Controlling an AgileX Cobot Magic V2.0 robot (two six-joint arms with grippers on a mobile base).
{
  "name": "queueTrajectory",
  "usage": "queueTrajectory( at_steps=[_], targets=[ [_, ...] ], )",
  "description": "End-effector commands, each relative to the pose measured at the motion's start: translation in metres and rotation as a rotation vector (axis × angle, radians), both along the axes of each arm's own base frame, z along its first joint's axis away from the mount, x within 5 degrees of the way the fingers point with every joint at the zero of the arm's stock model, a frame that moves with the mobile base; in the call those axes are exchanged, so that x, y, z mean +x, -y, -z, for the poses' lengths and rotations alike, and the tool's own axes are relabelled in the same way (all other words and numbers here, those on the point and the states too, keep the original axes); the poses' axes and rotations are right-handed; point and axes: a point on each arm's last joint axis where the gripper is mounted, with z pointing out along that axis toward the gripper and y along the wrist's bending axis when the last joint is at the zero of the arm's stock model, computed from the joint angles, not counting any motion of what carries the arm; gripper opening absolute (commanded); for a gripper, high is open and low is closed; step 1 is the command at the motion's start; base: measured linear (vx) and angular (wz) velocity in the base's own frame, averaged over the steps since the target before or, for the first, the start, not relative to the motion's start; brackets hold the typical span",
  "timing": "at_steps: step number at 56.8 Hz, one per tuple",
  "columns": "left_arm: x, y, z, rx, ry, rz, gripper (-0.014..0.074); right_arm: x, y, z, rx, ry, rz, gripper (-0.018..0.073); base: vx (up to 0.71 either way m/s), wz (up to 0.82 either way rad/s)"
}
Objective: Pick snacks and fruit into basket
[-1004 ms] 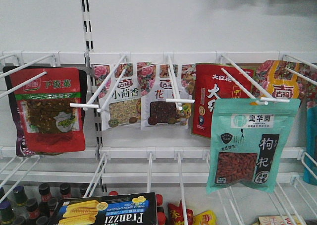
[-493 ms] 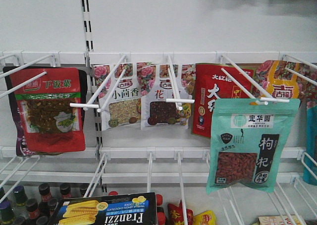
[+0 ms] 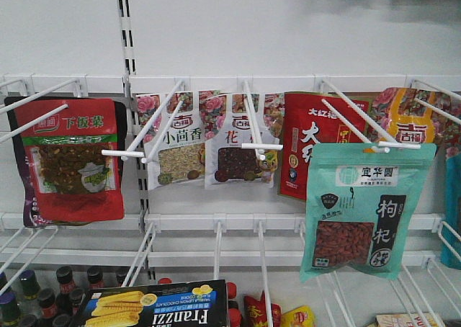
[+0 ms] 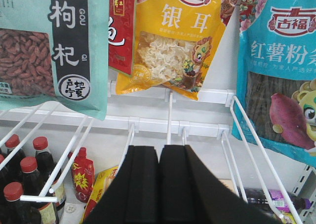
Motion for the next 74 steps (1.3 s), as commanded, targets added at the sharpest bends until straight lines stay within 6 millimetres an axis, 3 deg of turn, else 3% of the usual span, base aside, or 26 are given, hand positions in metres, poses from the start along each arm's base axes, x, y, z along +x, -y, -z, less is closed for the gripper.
queueTrajectory(
  at_steps=[1, 8, 17, 36, 44, 58, 74],
  targets=[
    [0.002, 0.001, -0.017, -0.036, 0.106, 0.008, 0.0261, 0.003, 0.0, -0.016, -0.012, 0.1, 0.001, -0.0008, 0.0, 0.0],
    [0.002, 0.001, -0.017, -0.036, 0.106, 0.008, 0.0392, 0.003, 0.0, -0.016, -0.012, 0.1, 0.001, -0.0008, 0.0, 0.0],
    [0.002, 0.002, -0.017, -0.092, 0.108, 0.006, 0.047, 0.003, 0.0, -0.016, -0.012, 0.1, 0.001, -0.0008, 0.0, 0.0],
    [0.007, 0.016, 0.015, -0.773, 0.07, 0.051, 0.0472, 0.003, 0.0, -0.016, -0.012, 0.1, 0.001, -0.0008, 0.0, 0.0],
    [0.016, 0.032, 0.015, -0.965, 0.021, 0.154, 0.051, 0.003, 0.0, -0.016, -0.012, 0.1, 0.001, -0.0008, 0.0, 0.0],
    [0.047, 0.072, 0.042, -1.161, -0.233, 0.217, 0.0642, 0.003, 0.0, -0.016, -0.012, 0.1, 0.001, -0.0008, 0.0, 0.0],
    [0.069, 0.116, 0.072, -1.298, -0.417, 0.254, 0.0653, 0.003, 0.0, -0.016, -0.012, 0.1, 0.001, -0.0008, 0.0, 0.0]
  ],
)
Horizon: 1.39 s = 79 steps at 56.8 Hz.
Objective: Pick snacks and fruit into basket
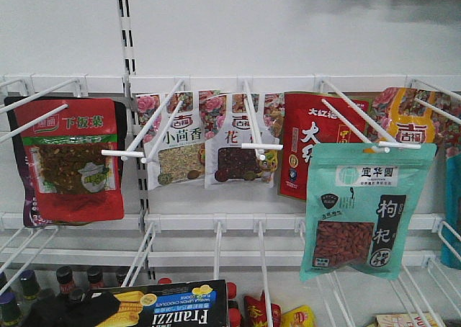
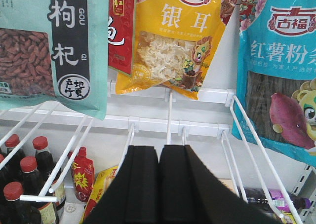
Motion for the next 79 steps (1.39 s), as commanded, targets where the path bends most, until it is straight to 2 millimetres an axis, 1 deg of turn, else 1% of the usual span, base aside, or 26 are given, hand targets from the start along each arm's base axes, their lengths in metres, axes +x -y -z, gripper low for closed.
queueTrajectory(
  at_steps=[1, 10, 15, 22, 29, 35, 52, 62, 71, 74, 79],
  targets=[
    [0.007, 0.014, -0.013, -0.121, 0.073, 0.022, 0.0653, 0.003, 0.0, -0.016, -0.012, 0.1, 0.001, -0.0008, 0.0, 0.0],
    [0.007, 0.029, 0.0, -0.156, -0.016, 0.053, 0.0653, 0.003, 0.0, -0.016, -0.012, 0.1, 0.001, -0.0008, 0.0, 0.0],
    [0.009, 0.031, 0.005, -0.146, -0.032, 0.055, 0.0653, 0.003, 0.0, -0.016, -0.012, 0.1, 0.001, -0.0008, 0.0, 0.0],
    [0.016, 0.035, 0.012, -0.168, -0.037, 0.038, 0.0653, 0.003, 0.0, -0.016, -0.012, 0.1, 0.001, -0.0008, 0.0, 0.0],
    [0.026, 0.039, 0.017, -0.218, 0.005, 0.011, 0.065, 0.003, 0.0, -0.016, -0.012, 0.1, 0.001, -0.0008, 0.0, 0.0],
    [0.032, 0.04, 0.021, -0.225, 0.039, -0.019, 0.0648, 0.003, 0.0, -0.016, -0.012, 0.1, 0.001, -0.0008, 0.0, 0.0],
    [0.041, 0.042, 0.035, -0.227, 0.028, -0.069, 0.0645, 0.003, 0.0, -0.016, -0.012, 0.1, 0.001, -0.0008, 0.0, 0.0],
    [0.047, 0.045, 0.039, -0.247, 0.069, -0.077, 0.0642, 0.003, 0.0, -0.016, -0.012, 0.1, 0.001, -0.0008, 0.0, 0.0],
    [0.052, 0.044, 0.046, -0.264, 0.063, -0.127, 0.0638, 0.003, 0.0, -0.016, -0.012, 0.1, 0.001, -0.0008, 0.0, 0.0],
    [0.054, 0.044, 0.047, -0.268, 0.07, -0.133, 0.0638, 0.003, 0.0, -0.016, -0.012, 0.1, 0.001, -0.0008, 0.0, 0.0],
    [0.057, 0.046, 0.044, -0.281, 0.089, -0.133, 0.0637, 0.003, 0.0, -0.016, -0.012, 0.1, 0.001, -0.0008, 0.0, 0.0]
  ],
)
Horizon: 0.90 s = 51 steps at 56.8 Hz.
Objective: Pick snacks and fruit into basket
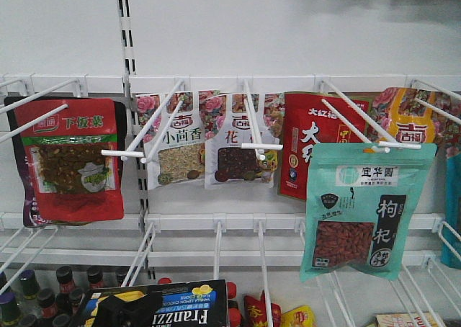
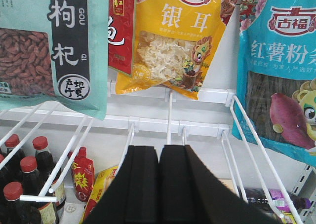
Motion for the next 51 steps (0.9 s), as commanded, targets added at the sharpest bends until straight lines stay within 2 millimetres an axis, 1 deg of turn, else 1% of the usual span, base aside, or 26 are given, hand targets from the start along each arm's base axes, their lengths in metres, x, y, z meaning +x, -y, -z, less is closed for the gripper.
queueTrajectory(
  at_steps=[1, 6, 10, 18, 23, 29, 35, 46, 51],
  targets=[
    [0.009, 0.006, -0.025, -0.079, 0.146, -0.009, 0.0636, 0.003, 0.0, -0.016, -0.012, 0.1, 0.001, -0.0008, 0.0, 0.0],
    [0.017, 0.012, -0.031, -0.073, 0.177, -0.003, 0.0631, 0.003, 0.0, -0.016, -0.012, 0.1, 0.001, -0.0008, 0.0, 0.0],
    [0.022, 0.016, -0.032, -0.071, 0.18, -0.002, 0.0629, 0.003, 0.0, -0.016, -0.012, 0.1, 0.001, -0.0008, 0.0, 0.0],
    [0.024, 0.018, -0.024, -0.065, 0.155, -0.005, 0.0622, 0.003, 0.0, -0.016, -0.012, 0.1, 0.001, -0.0008, 0.0, 0.0],
    [0.025, 0.018, -0.023, -0.062, 0.155, -0.005, 0.0611, 0.003, 0.0, -0.016, -0.012, 0.1, 0.001, -0.0008, 0.0, 0.0],
    [0.025, 0.018, -0.021, -0.058, 0.15, -0.005, 0.0569, 0.003, 0.0, -0.016, -0.012, 0.1, 0.001, -0.0008, 0.0, 0.0],
    [0.025, 0.018, -0.021, -0.058, 0.151, -0.005, 0.0474, 0.003, 0.0, -0.016, -0.012, 0.1, 0.001, -0.0008, 0.0, 0.0],
    [0.025, 0.018, -0.023, -0.061, 0.16, -0.003, 0.0197, 0.003, 0.0, -0.016, -0.012, 0.1, 0.001, -0.0008, 0.0, 0.0],
    [0.023, 0.017, -0.03, -0.07, 0.182, 0.003, 0.0058, 0.003, 0.0, -0.016, -0.012, 0.1, 0.001, -0.0008, 0.0, 0.0]
  ],
)
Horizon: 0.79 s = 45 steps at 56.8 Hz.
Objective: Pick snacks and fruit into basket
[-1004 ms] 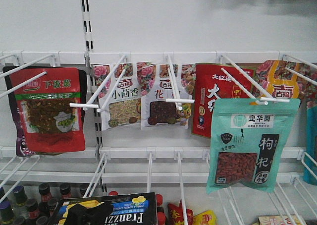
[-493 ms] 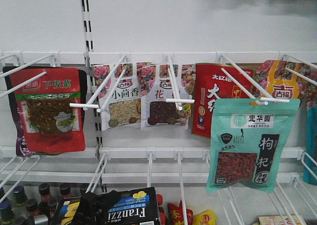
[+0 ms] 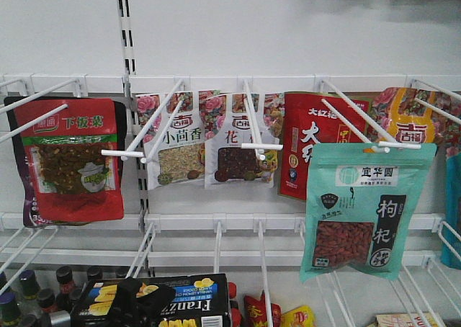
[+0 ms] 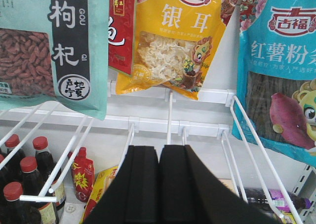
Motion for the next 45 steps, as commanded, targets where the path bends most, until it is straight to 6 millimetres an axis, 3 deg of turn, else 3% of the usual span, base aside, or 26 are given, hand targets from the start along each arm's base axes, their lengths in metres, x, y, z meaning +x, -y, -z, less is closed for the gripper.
queueTrajectory(
  at_steps=[1, 3, 26, 45],
  targets=[
    [0.001, 0.002, -0.03, -0.063, 0.139, 0.012, 0.0038, 0.003, 0.0, -0.016, -0.012, 0.1, 0.001, -0.0008, 0.0, 0.0],
    [0.0, 0.002, -0.033, -0.056, 0.15, 0.015, -0.001, 0.003, 0.0, -0.016, -0.012, 0.1, 0.001, -0.0008, 0.0, 0.0],
    [-0.027, -0.016, -0.083, 0.164, 0.267, 0.088, -0.0006, 0.003, 0.0, -0.016, -0.012, 0.1, 0.001, -0.0008, 0.0, 0.0],
    [-0.059, -0.065, -0.119, 0.517, 0.351, 0.12, -0.0003, 0.003, 0.0, -0.016, -0.012, 0.1, 0.001, -0.0008, 0.0, 0.0]
  ],
)
